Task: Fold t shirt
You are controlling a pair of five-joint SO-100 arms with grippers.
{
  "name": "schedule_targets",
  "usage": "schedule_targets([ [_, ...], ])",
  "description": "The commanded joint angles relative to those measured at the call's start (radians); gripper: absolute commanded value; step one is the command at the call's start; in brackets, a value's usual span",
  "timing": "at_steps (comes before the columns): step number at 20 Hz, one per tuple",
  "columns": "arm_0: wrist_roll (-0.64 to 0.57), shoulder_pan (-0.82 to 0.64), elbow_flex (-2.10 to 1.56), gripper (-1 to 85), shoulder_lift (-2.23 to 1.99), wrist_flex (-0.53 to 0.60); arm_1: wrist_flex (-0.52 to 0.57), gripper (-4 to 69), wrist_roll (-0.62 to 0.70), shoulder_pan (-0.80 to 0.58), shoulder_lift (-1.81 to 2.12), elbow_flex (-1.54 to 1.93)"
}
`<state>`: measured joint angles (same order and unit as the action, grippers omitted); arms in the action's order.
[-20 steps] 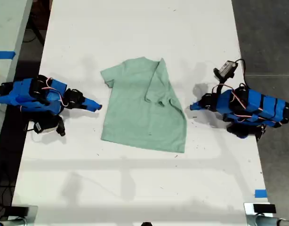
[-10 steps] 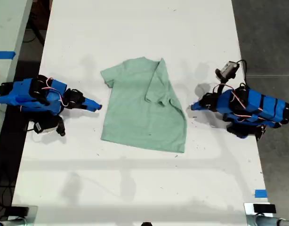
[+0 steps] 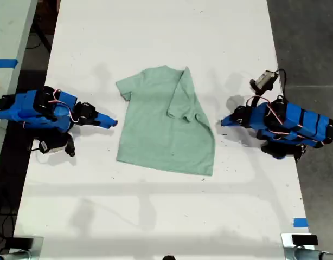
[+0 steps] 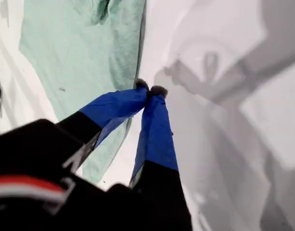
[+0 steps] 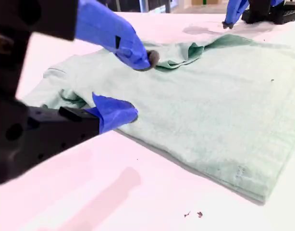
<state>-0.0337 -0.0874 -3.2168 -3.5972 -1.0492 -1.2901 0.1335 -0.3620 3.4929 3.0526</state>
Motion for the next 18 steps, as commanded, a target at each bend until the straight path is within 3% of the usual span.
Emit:
schedule_targets([
  [1,-0.003,-0.012,0.003,13.8,-0.005,-0.002,0.005,1.2,0.008,-0.003,0.014,0.052],
  [18,-0.003,-0.011,0.003,13.8,-0.005,-0.002,0.006,1.2,0.035,-0.017,0.014,0.054],
])
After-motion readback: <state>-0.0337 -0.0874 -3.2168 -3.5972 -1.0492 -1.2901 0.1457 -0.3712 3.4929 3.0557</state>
